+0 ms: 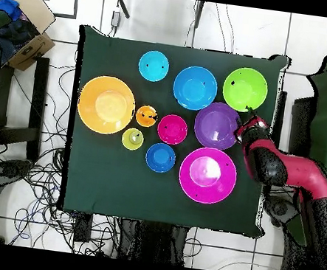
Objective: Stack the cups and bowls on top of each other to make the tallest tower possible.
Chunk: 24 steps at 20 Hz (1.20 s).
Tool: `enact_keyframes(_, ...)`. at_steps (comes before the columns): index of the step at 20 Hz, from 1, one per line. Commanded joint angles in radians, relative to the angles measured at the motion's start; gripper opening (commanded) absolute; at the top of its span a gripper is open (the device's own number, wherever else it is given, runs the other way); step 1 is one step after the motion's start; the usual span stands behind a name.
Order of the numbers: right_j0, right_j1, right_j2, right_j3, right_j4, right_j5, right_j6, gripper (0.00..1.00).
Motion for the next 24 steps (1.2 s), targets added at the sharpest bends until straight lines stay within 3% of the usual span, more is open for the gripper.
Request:
enact_keyframes(1, 0.282, -0.107, -0.323, -0.083, -0.201, -0.219, 0.377, 1.00)
enact_keyframes(4, 0.439, -0.129, -0.506, -0.132, -0.157, -0.307, 0.484, 1.00)
enact_keyframes(7, 0.568, -0.105, -0.665, -0.187, -0.076, -0.375, 0.524, 1.00)
enact_keyframes(10, 0.650, -0.082, -0.705, -0.218, -0.025, -0.315, 0.557, 1.00)
enact_keyframes(14, 0.675, -0.088, -0.708, -0.242, 0.010, -0.268, 0.547, 1.00)
enact_keyframes(24, 0.658, -0.095, -0.708, -0.259, -0.021, -0.317, 0.539, 1.00)
